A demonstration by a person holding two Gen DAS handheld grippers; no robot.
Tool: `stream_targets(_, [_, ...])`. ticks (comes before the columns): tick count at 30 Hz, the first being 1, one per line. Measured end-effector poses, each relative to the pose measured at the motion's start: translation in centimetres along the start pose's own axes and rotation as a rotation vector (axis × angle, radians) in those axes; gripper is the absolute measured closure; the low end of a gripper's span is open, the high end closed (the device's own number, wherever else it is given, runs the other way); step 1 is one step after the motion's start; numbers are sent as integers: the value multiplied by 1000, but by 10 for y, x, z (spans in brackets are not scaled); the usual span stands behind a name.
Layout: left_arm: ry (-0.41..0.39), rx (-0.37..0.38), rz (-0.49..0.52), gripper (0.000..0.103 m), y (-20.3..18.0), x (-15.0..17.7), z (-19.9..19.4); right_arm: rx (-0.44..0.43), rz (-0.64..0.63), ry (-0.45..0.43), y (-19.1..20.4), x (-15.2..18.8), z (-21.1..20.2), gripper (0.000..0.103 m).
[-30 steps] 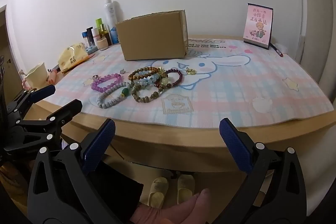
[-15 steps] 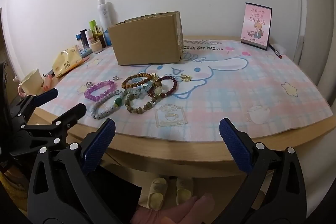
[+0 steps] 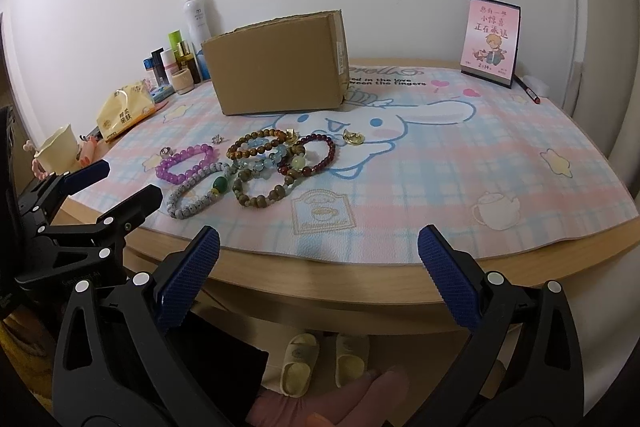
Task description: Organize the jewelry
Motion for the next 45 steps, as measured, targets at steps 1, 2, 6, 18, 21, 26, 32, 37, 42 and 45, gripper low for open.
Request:
stream_targets(1, [0, 1, 2, 5, 0, 0, -1, -1, 3, -2, 0, 0, -1, 8])
stream_targets(2, [-1, 2, 6, 5, -1, 1, -2, -1, 3, -1, 0, -1, 0, 8])
stream_targets(6, [-10, 6, 16, 5, -4, 2, -8, 6, -2, -2, 0, -3, -1, 8])
stream_targets(18, [-7, 10, 20, 5, -7, -4, -9, 8, -3, -3, -1, -4, -2, 8])
stream_targets(21, [-6, 13, 29, 5, -9, -4, -10, 12, -7, -2, -2, -3, -2, 8])
stream_targets(26, [1, 24, 30, 5, -12, -3, -10, 5, 3, 5, -3, -3, 0, 8])
stream_targets(32, [1, 23, 29, 5, -10, -5, -7, -6, 12, 1, -4, -3, -1, 8])
stream_targets(37, [-9, 11, 14, 5, -4, -7, -6, -10, 30, -9, -5, -6, -6, 8])
stream_targets(42, [-20, 0, -14, 5, 16, -13, -4, -42, 84, -9, -11, -13, -14, 8])
stream_targets(45, [-30, -18, -28, 5, 33, -19, -2, -50, 76, 4, -10, -21, -20, 8])
Point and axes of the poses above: each gripper's, at about its wrist camera, not at the fingertips, and z roughly the way its jaws point, y to its left, x to its underside, the point moved 7 cm from there along z, roughly the way its jaws point, and after that the axes turned 3 degrees about -x, right-handed, at the moved point
